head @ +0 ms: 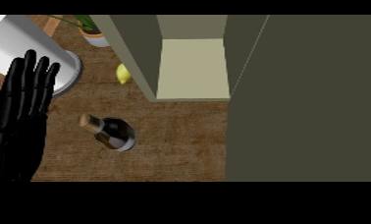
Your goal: Pick up the wine, place it into the cabinet and close the cabinet
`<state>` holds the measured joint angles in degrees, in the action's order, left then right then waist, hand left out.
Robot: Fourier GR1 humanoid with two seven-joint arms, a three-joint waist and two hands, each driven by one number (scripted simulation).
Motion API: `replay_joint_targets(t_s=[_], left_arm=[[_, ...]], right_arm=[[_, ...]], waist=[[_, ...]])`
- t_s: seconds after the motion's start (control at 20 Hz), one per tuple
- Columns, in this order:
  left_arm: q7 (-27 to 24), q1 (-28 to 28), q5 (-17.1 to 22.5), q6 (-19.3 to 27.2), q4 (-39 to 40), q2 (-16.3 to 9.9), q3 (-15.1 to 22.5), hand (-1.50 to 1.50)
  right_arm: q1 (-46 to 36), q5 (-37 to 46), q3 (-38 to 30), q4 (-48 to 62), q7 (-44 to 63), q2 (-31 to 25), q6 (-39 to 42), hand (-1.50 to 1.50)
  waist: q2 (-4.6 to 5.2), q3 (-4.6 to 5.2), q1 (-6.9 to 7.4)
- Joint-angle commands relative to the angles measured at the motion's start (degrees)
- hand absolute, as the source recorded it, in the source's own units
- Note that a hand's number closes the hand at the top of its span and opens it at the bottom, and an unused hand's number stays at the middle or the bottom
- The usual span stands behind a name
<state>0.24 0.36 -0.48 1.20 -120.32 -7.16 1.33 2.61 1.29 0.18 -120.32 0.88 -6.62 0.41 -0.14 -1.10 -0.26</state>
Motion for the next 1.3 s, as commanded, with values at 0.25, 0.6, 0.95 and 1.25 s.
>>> replay_joint_targets(t_s=[0.25, 0.6, 0.95, 1.25], left_arm=[[-6.30, 2.08, 7.83, -9.09, 0.07, -1.88, -0.85, -1.50], [17.26, 3.31, 22.43, -7.51, -10.76, -1.82, 0.10, -1.50], [28.62, -0.85, 21.89, -0.20, -20.15, -1.61, 0.25, -1.50], [32.68, -1.76, 22.48, 0.75, -20.93, -2.71, -1.88, -1.50]], right_arm=[[11.82, 0.50, 2.92, -11.00, -2.52, 3.33, 0.03, -1.50], [8.32, -7.65, 10.69, -23.02, 19.81, 3.05, 0.33, -1.50], [9.71, 1.36, 21.07, -26.86, 22.89, 5.57, -2.82, -1.50], [7.43, 4.74, 23.66, -27.16, 25.04, 4.88, -5.02, -1.50]], waist=[[-0.01, 1.13, -0.15], [-0.20, 1.15, 0.49], [-0.05, 1.09, 0.17], [-0.03, 1.11, 0.19]])
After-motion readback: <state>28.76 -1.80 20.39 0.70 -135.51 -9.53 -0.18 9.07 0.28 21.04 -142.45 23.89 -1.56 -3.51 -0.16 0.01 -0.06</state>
